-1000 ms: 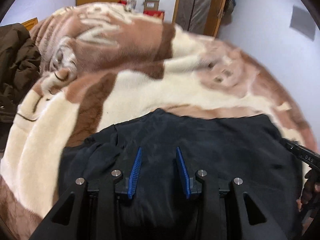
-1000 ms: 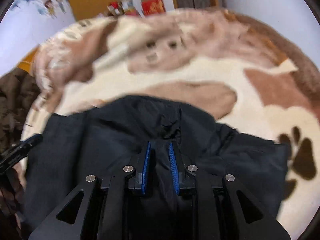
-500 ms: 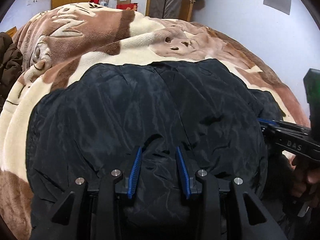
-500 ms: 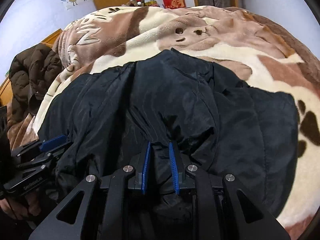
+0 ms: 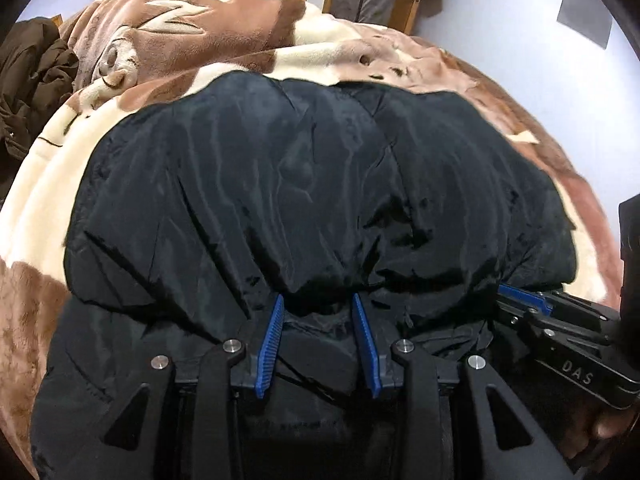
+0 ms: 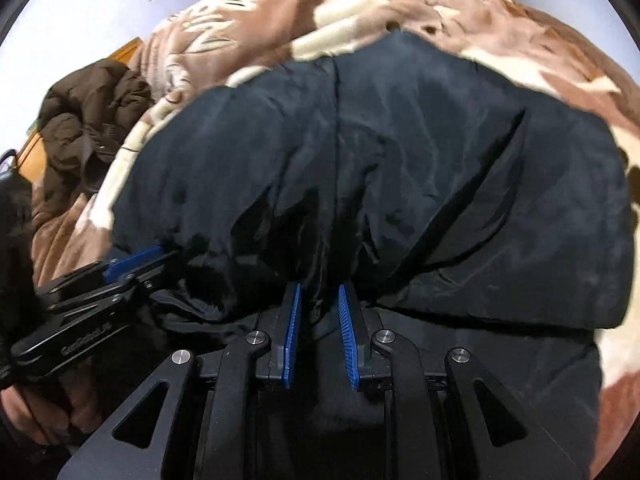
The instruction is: Fold large clothes
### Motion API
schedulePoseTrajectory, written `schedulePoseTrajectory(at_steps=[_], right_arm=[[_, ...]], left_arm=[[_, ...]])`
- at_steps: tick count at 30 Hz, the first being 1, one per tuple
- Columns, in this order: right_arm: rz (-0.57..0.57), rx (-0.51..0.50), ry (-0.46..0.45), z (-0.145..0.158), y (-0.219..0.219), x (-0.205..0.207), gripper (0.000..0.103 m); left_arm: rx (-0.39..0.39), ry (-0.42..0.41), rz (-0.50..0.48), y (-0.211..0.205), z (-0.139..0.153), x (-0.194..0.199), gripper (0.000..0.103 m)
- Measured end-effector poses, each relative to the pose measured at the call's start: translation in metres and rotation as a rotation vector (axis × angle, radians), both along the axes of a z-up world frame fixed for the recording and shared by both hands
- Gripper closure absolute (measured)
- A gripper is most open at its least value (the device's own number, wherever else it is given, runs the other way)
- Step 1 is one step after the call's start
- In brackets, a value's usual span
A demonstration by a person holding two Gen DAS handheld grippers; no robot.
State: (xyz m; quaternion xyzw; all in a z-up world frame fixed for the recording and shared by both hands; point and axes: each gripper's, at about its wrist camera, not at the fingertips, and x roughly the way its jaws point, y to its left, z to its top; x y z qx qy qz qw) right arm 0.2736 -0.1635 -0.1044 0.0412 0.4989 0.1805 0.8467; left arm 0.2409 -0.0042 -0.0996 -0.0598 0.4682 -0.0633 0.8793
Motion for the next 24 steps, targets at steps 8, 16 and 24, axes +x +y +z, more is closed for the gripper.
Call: schedulePoseTrajectory(at_steps=[8,16,24], right_arm=[[-0.006,-0.021,-0.003,-0.009,0.011,0.007,0.083],[-0.018,0.016,0.023,-0.006,-0.005,-0.006,0.08],[-0.032,0.026,-0.028,0.029,-0.021,-0.047,0.049]], left_arm=[[0.036,0.007,-0.001,-0.006,-0.012,0.008,0.065],[0.05,0.005,-0.004,-0.008,-0.012,0.005,0.065],[0.08,0.001,-0.025,-0.013,0.017,-0.015,0.065]])
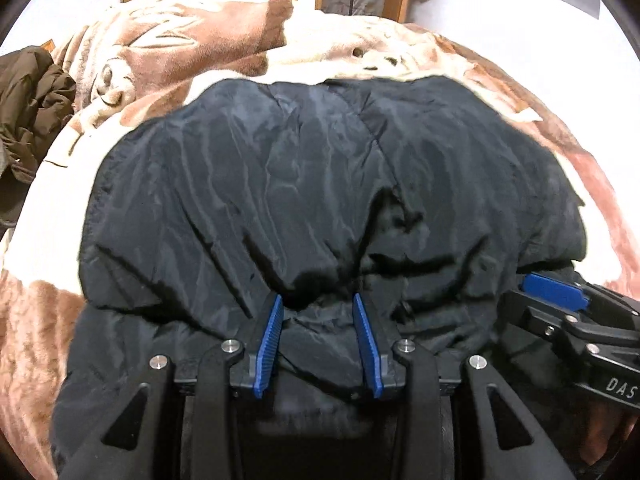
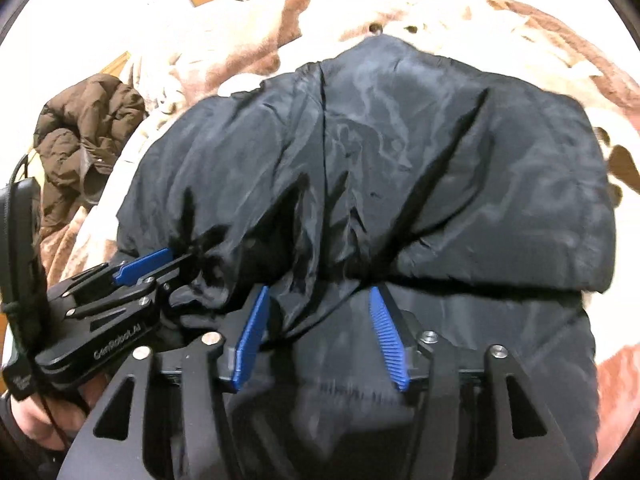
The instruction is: Fold large clothes
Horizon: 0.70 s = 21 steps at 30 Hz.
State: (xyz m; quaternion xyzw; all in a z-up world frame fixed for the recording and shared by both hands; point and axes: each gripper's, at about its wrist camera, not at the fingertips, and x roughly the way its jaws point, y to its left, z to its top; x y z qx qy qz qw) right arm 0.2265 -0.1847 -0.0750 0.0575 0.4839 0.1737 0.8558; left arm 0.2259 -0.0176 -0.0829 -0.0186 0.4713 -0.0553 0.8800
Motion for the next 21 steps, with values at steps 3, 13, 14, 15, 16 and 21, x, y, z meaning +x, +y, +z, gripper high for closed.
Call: schedulePoseTrajectory(at_steps=[3,13,14,15,16,21], right_arm=[[0.0,-0.006,-0.022,0.012,-0.008,-0.019,0.049],[0.001,-0.011,-0.07,0.045,-0.024,-0.101,0.049],[-0.001,-0.01,-0.073,0.047,-0.026,-0.107,0.049],[-0.004,-0.008,-0.077,0.048,-0.029,-0.116,0.049],[-0.006,-0.006,-0.078,0.049,-0.032,-0.121,0.049],[-0.028,0.003,-0.082,0.053,-0.047,-0.153,0.049]], left_arm=[[-0.007,-0.025,-0.001,0.004,0.015,-0.021,0.065],[-0.047,-0.07,0.012,0.02,0.052,-0.104,0.065],[-0.047,-0.073,0.014,0.022,0.054,-0.112,0.065],[-0.046,-0.074,0.015,0.023,0.055,-0.119,0.065],[-0.045,-0.075,0.014,0.025,0.057,-0.127,0.064],[-0.052,-0.076,0.023,0.03,0.061,-0.16,0.061]])
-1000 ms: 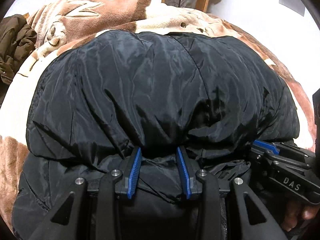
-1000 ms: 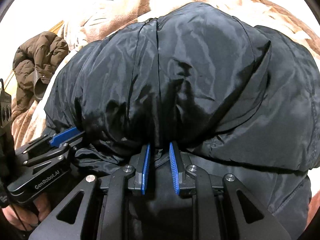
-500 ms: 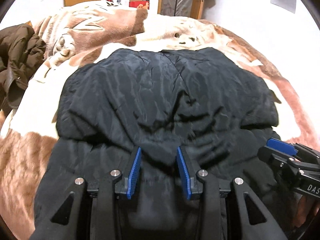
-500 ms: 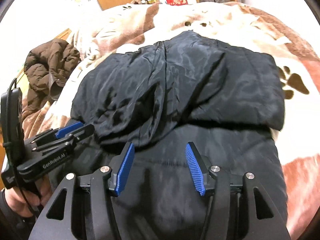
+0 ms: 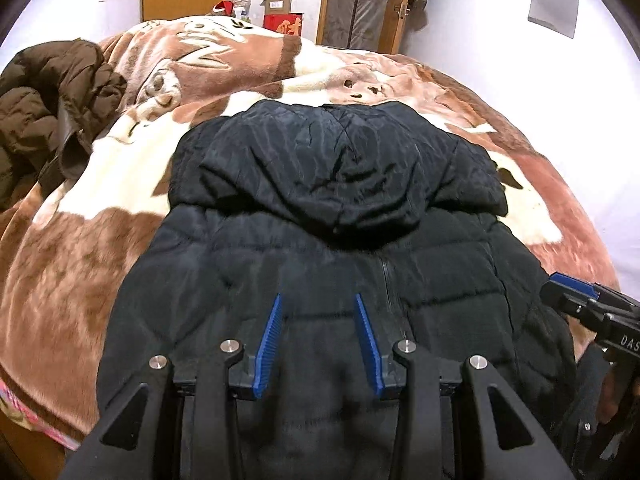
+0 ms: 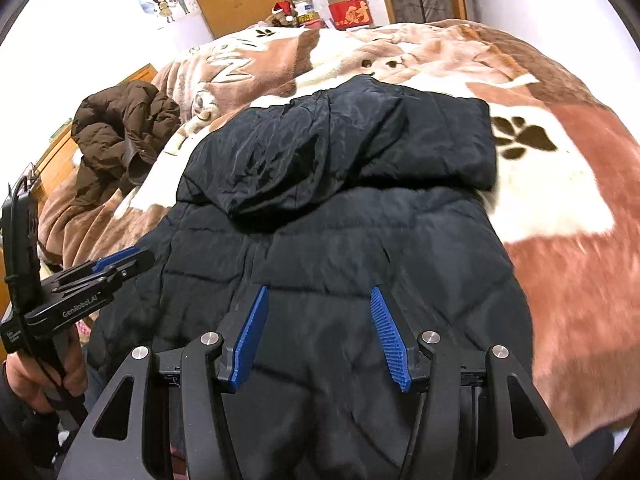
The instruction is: Fold large clothes
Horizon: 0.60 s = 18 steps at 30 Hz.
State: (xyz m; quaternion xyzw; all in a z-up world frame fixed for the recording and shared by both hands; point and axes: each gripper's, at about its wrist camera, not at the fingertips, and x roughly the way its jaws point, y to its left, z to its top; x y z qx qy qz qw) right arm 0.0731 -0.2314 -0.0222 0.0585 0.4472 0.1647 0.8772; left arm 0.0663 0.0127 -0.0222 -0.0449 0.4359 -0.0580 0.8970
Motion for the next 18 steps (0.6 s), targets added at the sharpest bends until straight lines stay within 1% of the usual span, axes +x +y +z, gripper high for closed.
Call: schedulePoseTrajectory(at_steps=[1,4,8,13,15,16,17,18], right_arm=[[-0.008,0.0,0.001,0.0,-0.005,-0.006,0.049],[-0.033,0.003,0.005,-0.002,-0.019,-0.019,0.049],[-0.08,0.021,0.018,-0.007,-0.039,-0.026,0.049],[-0.142,0.034,0.04,-0.015,-0.061,-0.03,0.048],[-0.171,0.038,0.054,-0.02,-0.073,-0.029,0.044],[-0.18,0.04,0.061,-0.023,-0.078,-0.029,0.042],[-0.191,0.041,0.07,-0.026,-0.082,-0.028,0.037],[-0.208,0.045,0.083,-0.03,-0.089,-0.028,0.037]], left_arm=[[-0.002,-0.001,0.004,0.001,0.0,-0.007,0.058],[-0.001,-0.003,0.016,0.006,0.001,-0.022,0.057],[0.006,-0.008,0.042,0.02,0.002,-0.037,0.052],[0.02,-0.014,0.101,0.045,0.002,-0.045,0.05],[0.021,-0.021,0.133,0.059,0.001,-0.047,0.048],[0.019,-0.023,0.15,0.068,0.0,-0.048,0.044],[0.017,-0.022,0.168,0.076,-0.001,-0.048,0.042],[0.019,-0.016,0.192,0.086,-0.003,-0.048,0.042]])
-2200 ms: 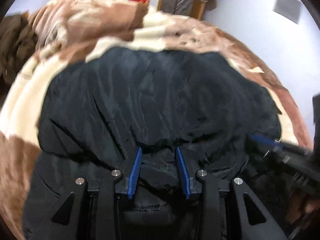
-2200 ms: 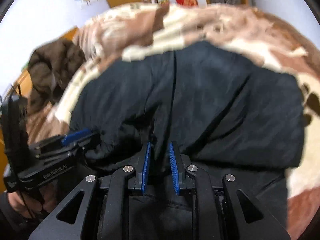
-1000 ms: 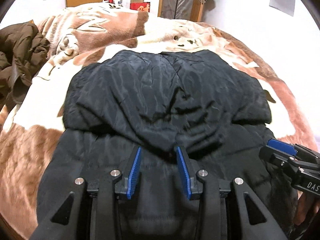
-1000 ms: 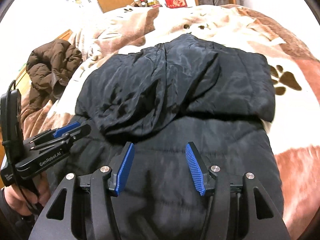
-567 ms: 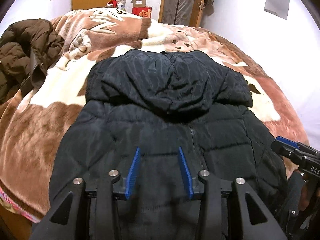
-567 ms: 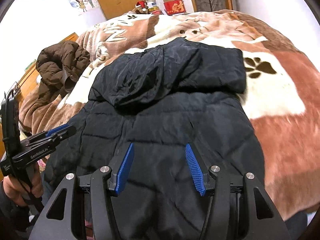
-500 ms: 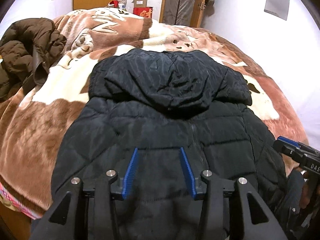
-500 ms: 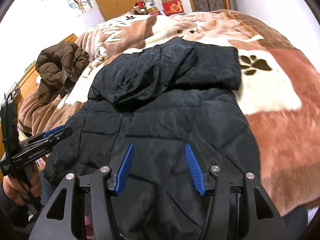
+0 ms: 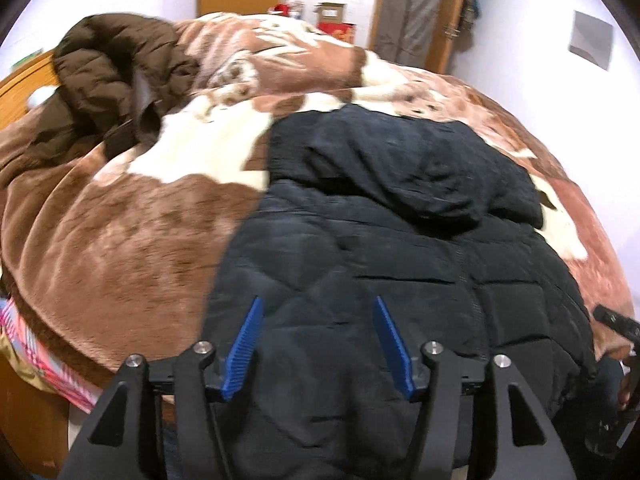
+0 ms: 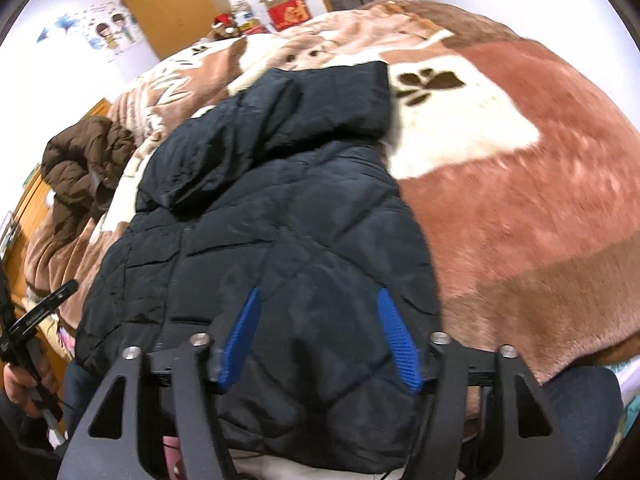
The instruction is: Fold large clothes
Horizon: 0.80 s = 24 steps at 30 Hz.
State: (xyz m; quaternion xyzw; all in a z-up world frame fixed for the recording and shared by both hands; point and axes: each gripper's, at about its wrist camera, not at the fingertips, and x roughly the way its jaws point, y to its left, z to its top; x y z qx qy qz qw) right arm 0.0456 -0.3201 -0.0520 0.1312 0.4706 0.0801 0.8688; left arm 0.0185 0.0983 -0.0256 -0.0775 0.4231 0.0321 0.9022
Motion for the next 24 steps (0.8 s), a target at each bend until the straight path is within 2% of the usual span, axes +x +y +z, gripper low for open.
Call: schedulePoseTrajectory(at_steps=[5,9,11,15,20,24], right_arm=[[-0.072,0.004,0.054,-0.017,-0.024,0.0,0.037],[-0.079,0.063,0.143,-0.039,-0.033,0.004,0.037],[-0.068,0.087,0.175,-0.048,-0.032,0.004,0.037],[-0.047,0.109,0.208,-0.054,-0.031,0.004,0.036],[-0.029,0.177,0.27,-0.063,-0.033,-0.006,0.036],[-0.016,0.18,0.287,-0.067,-0.031,-0.011,0.036]], left_arm=[[-0.012,0.056,0.083,0.041,-0.02,0.002,0.042],[-0.064,0.126,0.109,0.058,-0.046,0.004,0.04],[-0.099,0.152,0.09,0.057,-0.059,0.004,0.039],[-0.109,0.16,0.063,0.046,-0.071,0.001,0.038],[-0.079,0.16,0.036,0.032,-0.073,-0.003,0.036],[-0.088,0.169,0.042,0.031,-0.078,-0.008,0.036]])
